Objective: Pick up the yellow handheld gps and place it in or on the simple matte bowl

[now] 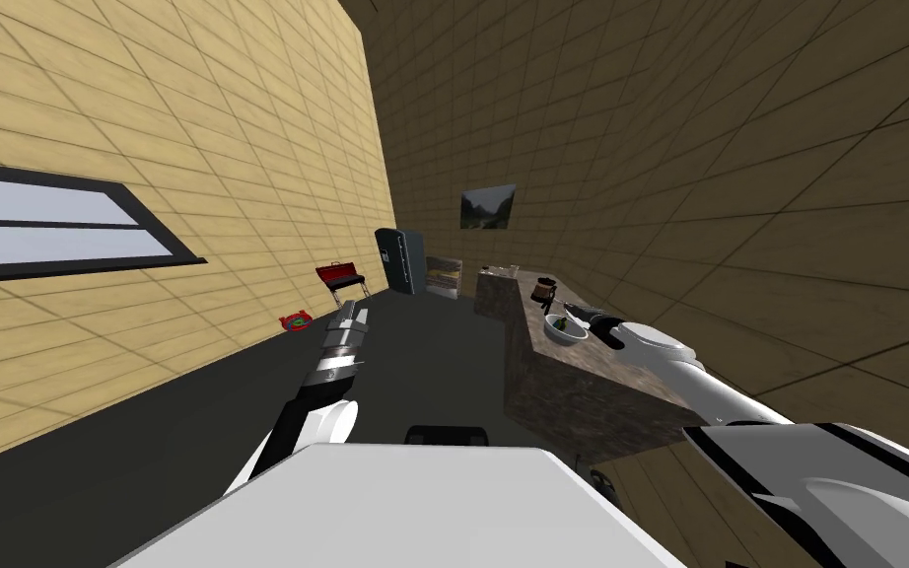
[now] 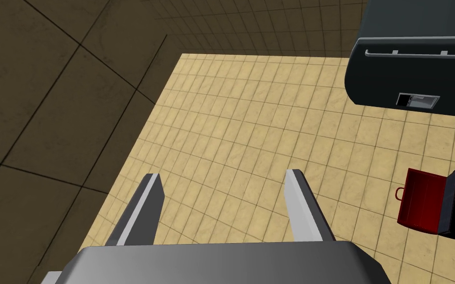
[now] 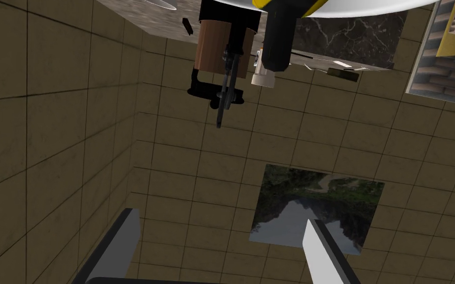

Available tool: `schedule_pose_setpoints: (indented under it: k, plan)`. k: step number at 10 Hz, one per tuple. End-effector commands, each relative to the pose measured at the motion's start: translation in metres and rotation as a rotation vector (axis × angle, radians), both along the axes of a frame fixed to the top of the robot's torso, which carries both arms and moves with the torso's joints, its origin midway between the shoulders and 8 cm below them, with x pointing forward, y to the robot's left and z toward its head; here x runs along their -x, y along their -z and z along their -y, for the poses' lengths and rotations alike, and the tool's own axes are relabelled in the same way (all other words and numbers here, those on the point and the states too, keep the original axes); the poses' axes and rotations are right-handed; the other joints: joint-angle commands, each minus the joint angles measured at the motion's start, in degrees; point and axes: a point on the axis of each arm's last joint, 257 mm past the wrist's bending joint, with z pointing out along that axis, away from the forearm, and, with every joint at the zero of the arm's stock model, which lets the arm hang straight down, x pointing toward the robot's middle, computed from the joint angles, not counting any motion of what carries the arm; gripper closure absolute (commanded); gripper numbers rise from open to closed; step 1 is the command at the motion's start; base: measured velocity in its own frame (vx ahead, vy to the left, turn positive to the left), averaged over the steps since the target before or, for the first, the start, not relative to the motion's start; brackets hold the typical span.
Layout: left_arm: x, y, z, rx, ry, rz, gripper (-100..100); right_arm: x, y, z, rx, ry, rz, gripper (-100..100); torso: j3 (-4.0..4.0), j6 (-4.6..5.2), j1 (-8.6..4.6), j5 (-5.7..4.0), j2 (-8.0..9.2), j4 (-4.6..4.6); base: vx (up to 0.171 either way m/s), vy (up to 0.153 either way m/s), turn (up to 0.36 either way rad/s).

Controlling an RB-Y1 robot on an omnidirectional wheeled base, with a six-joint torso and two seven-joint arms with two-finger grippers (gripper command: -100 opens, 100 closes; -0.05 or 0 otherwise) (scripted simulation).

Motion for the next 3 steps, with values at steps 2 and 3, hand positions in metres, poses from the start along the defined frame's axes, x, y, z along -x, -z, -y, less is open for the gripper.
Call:
schedule_pose_setpoints:
  k: [2,3]
  plan:
    - [0.0,0.0,0.0,0.0,0.0,0.0,0,0.0,0.0,0.0,0.0,0.0,0.0,0,0.0,0.0,0.0,0.0,0.0,0.0,0.0,0.0,0.0]
    - [0.0,0.0,0.0,0.0,0.0,0.0,0,0.0,0.0,0.0,0.0,0.0,0.0,0,0.0,0.0,-0.01,0.0,0.0,0.0,0.0,0.0,0.0]
